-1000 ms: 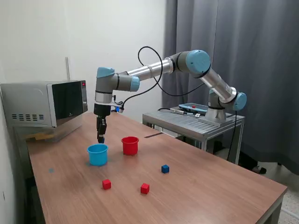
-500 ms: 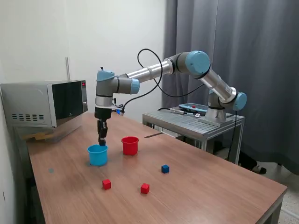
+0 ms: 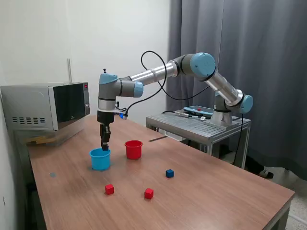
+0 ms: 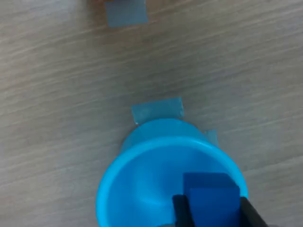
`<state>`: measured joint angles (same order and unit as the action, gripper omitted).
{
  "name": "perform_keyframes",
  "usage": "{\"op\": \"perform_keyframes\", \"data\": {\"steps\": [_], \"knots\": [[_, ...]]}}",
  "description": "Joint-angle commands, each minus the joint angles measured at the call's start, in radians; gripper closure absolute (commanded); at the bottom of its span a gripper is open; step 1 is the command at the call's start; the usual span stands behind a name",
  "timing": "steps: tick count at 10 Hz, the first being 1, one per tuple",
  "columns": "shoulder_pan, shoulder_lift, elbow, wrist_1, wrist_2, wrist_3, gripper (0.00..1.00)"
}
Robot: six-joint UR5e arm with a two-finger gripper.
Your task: Place red objects in the red bin, and blue objects in the blue bin.
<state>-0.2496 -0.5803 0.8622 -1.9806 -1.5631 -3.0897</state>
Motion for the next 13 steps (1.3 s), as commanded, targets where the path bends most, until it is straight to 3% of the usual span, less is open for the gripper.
{"op": "perform_keyframes", "data": {"steps": [1, 5, 7, 9, 12, 13], "knots": [[0.000, 0.000, 0.000, -0.004, -0.002, 0.000, 0.00], [0.003, 0.002, 0.003, -0.003, -0.002, 0.006, 0.00], [0.047, -0.012, 0.040, 0.005, -0.003, 0.011, 0.00], [0.110, -0.112, 0.200, 0.005, -0.011, 0.055, 0.00], [0.170, -0.286, 0.452, 0.008, -0.012, 0.213, 0.00], [0.176, -0.321, 0.483, 0.006, -0.012, 0.291, 0.00]]}}
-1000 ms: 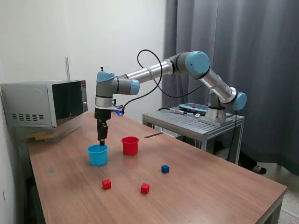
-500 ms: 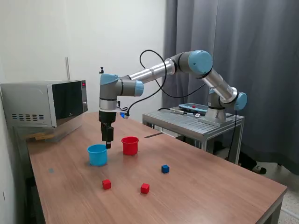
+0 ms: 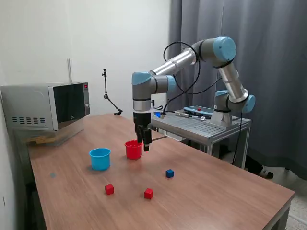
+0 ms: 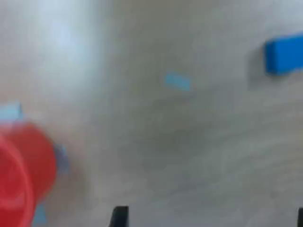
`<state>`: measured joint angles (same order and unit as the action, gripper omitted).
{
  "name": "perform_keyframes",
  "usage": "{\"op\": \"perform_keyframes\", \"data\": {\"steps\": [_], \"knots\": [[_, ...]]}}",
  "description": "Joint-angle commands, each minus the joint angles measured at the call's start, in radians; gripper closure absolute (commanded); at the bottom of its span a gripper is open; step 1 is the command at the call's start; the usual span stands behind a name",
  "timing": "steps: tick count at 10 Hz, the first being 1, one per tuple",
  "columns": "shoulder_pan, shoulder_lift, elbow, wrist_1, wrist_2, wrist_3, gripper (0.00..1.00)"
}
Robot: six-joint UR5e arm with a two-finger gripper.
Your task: Place red objects in the red bin, and blue objects in the blue bin.
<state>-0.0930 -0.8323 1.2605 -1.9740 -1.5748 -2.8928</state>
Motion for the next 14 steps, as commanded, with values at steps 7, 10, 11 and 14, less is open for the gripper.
{"op": "perform_keyframes", "data": {"steps": [7, 10, 11, 14], "knots": [[0.208, -0.126, 0.266, -0.109, -0.062, 0.319, 0.00], [0.242, -0.082, 0.305, -0.166, -0.059, 0.307, 0.00], [0.257, -0.065, 0.309, -0.190, -0.059, 0.273, 0.00], [0.259, -0.022, 0.307, -0.235, 0.004, 0.125, 0.00]]}}
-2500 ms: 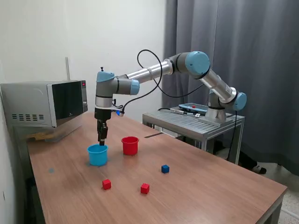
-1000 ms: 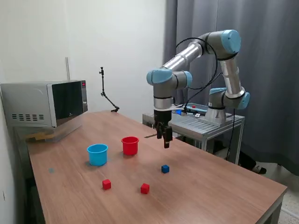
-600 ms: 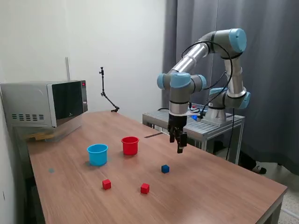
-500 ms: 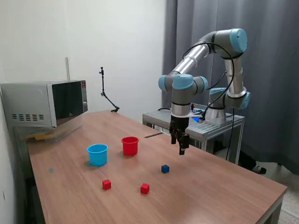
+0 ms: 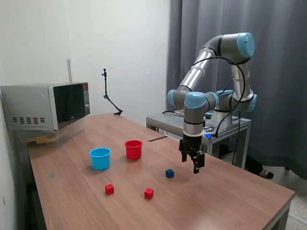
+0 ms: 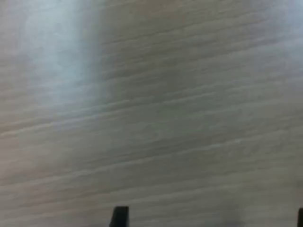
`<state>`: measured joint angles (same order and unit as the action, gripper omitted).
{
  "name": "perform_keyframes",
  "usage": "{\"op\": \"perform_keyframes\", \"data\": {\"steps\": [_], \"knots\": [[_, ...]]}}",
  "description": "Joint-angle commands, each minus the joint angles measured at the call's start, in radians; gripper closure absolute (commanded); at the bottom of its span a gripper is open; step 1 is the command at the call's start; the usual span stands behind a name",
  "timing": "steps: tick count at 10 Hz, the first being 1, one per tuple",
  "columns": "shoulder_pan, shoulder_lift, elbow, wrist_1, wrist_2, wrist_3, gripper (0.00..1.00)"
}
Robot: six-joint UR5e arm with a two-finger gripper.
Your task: Place red objects in the red bin, and blue objects in the blue bin.
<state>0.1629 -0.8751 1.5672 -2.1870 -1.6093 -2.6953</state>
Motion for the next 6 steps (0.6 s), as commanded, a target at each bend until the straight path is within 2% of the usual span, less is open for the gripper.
{"op": "perform_keyframes", "data": {"steps": [1, 5, 6], "knots": [[0.003, 0.021, -0.001, -0.027, 0.051, -0.131, 0.00], [-0.039, 0.021, -0.010, -0.027, 0.035, -0.143, 0.00], [-0.049, 0.021, -0.024, -0.025, 0.013, -0.143, 0.00]]}}
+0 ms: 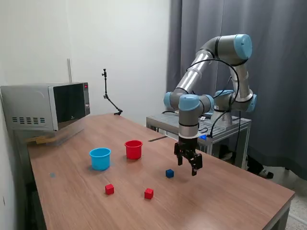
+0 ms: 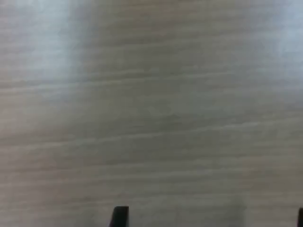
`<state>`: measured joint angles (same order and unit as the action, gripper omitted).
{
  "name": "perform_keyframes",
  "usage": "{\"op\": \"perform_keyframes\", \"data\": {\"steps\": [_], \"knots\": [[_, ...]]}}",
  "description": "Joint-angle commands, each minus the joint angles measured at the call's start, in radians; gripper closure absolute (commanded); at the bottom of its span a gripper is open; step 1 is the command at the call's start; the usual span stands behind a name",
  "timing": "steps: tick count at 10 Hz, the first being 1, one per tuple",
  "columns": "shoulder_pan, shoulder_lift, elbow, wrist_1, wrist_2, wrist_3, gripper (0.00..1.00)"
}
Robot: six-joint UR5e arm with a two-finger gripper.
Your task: Place red objects in the red bin, and blue objects in the blue bin.
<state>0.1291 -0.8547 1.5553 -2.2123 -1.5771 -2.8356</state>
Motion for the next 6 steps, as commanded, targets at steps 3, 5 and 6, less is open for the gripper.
{"op": "perform_keyframes", "data": {"steps": [3, 5, 6], "knots": [[-0.043, 0.000, -0.035, -0.001, -0.017, -0.005, 0.00], [-0.063, 0.008, -0.035, 0.000, -0.017, -0.007, 0.00], [-0.075, 0.022, -0.049, 0.003, -0.017, -0.007, 0.00]]}}
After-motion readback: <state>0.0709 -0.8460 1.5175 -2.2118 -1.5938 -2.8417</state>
